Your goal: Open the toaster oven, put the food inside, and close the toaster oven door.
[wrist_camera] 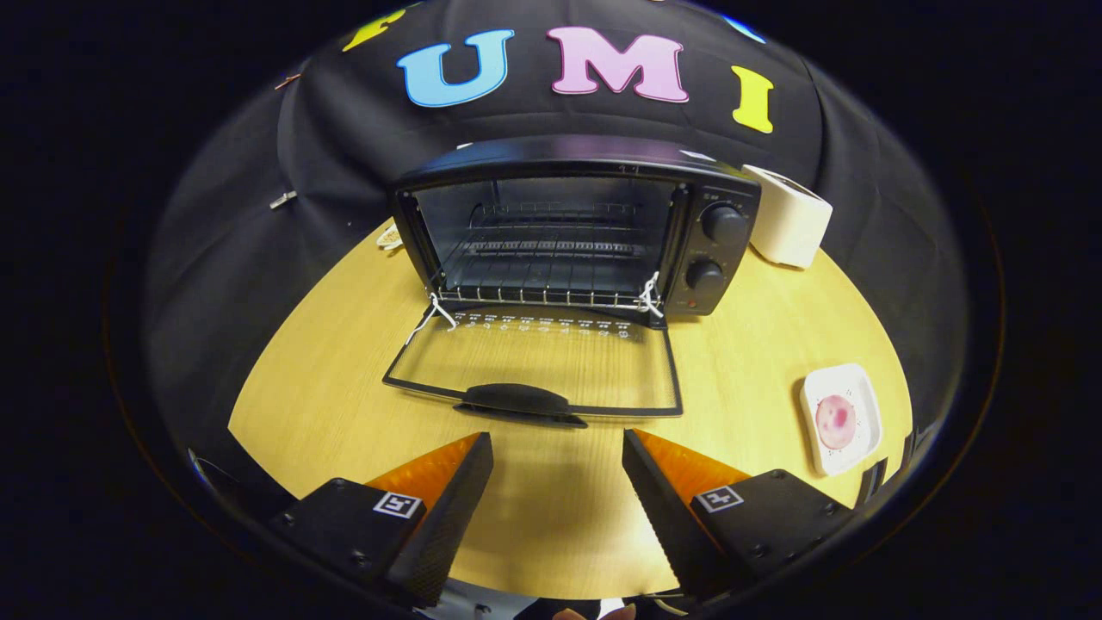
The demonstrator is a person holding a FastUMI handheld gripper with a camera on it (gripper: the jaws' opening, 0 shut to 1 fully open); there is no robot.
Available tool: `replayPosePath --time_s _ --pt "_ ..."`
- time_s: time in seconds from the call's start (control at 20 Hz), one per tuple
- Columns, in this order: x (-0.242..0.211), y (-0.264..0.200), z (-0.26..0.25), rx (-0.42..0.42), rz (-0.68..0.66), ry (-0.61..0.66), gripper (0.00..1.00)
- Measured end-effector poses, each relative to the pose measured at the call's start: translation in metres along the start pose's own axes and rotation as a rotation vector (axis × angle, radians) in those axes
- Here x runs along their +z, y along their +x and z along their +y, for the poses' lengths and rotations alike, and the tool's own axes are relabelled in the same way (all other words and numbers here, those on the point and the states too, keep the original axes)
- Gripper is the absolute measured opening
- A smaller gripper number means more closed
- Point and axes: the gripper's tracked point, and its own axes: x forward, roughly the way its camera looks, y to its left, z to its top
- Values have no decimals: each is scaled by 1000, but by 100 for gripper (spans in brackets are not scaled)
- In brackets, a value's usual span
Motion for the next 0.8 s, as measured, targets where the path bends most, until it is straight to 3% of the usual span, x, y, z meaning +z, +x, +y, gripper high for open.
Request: replayPosePath --time_s 0.35,0.8 --pt "22 -47 -75 35 -48 -61 99" --pt "14 -77 -222 29 54 -17 99"
